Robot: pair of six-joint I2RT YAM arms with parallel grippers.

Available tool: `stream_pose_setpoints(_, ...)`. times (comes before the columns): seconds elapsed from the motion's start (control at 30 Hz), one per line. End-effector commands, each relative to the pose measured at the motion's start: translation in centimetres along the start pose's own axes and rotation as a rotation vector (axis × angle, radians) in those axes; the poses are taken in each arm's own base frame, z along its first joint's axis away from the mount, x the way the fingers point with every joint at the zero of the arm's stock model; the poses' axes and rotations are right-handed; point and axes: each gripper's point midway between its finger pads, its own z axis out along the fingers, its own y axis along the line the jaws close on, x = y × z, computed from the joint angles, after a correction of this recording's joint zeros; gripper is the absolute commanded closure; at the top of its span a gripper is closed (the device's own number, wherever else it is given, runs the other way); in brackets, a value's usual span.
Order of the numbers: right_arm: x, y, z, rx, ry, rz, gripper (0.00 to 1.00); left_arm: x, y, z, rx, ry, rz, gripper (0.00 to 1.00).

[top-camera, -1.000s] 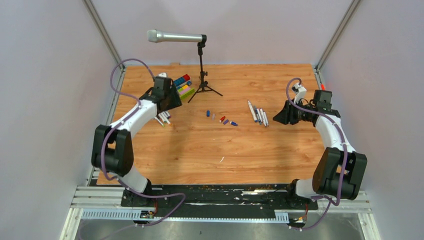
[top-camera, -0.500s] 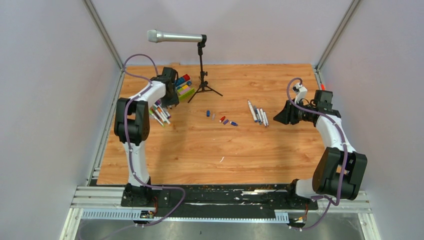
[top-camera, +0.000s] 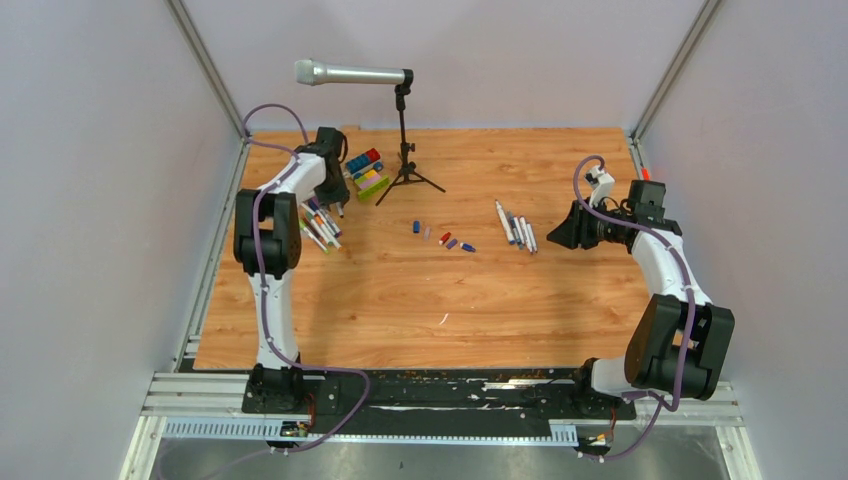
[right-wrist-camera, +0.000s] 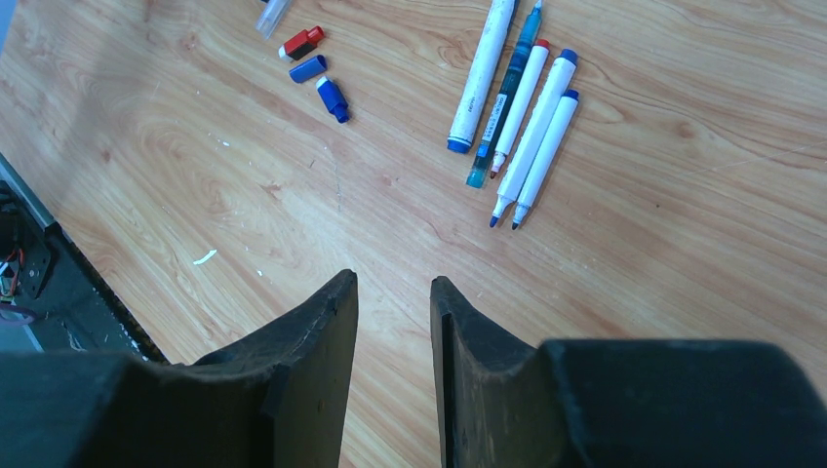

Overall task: Open the pen caps
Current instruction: Pick up the pen from the center of the board.

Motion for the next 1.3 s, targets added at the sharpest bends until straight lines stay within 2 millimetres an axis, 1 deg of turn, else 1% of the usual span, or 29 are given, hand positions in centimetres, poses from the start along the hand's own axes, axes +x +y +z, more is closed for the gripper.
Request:
stream_pose_setpoints(0.0,-0.6,-0.1,0.0,-0.019,-0.025,-0.039,0.66,-1.4,-0.6,-0.2,0.034,-0.012,0.009,0.57)
stream_pose_setpoints(0.27,-0.6,-0.2,0.0,-0.017,-0.026,-0.037,0.66,-1.6,-0.7,0.8,0.036,0.006,-0.001,0.60)
stream_pose_setpoints(0.43,-0.6,-0.2,0.0,-0.017,-0.025,-0.036,0.66,-1.5,-0.4,1.2,0.031,0.017,-0.001,0.65)
stream_pose_setpoints(0.5,-0.6,-0.2,0.0,-0.016,-0.024,-0.036,0.66,-1.5,-0.3,1.2,0.030,0.020,0.001,0.68)
stream_pose_setpoints(0.67,-0.6,-0.2,0.0,-0.016,-0.023,-0.036,0.66,-0.9,-0.3,1.3,0.037,0.032,0.014,0.82)
stream_pose_setpoints(0.77,-0.6,-0.2,0.0,-0.017,-0.023,-0.036,0.66,-0.9,-0.2,0.8,0.046,0.026,0.021,0.88)
stream_pose_setpoints(0.83,-0.6,-0.2,0.0,-0.016,-0.023,-0.036,0.66,-1.1,-0.3,0.1,0.062,0.011,0.030,0.92)
stream_pose_setpoints(0.93,-0.6,-0.2,-0.1,-0.015,-0.026,-0.038,0.66,-1.6,-0.4,-1.6,0.097,-0.031,0.042,0.98)
stream_pose_setpoints(1.0,-0.7,-0.2,-0.1,-0.015,-0.027,-0.039,0.66,-1.6,-0.2,-2.7,0.110,-0.053,0.054,0.98)
stream_pose_setpoints(1.07,-0.7,-0.1,-0.2,-0.016,-0.030,-0.040,0.66,-1.5,-0.3,-4.0,0.146,-0.070,0.065,1.00)
stream_pose_setpoints(1.2,-0.9,0.0,-0.3,-0.018,-0.033,-0.044,0.66,0.2,-1.3,-6.9,0.291,-0.103,0.072,1.00)
stream_pose_setpoints(1.27,-0.9,0.0,-0.3,-0.018,-0.034,-0.043,0.66,0.9,-1.8,-8.5,0.370,-0.147,0.065,1.00)
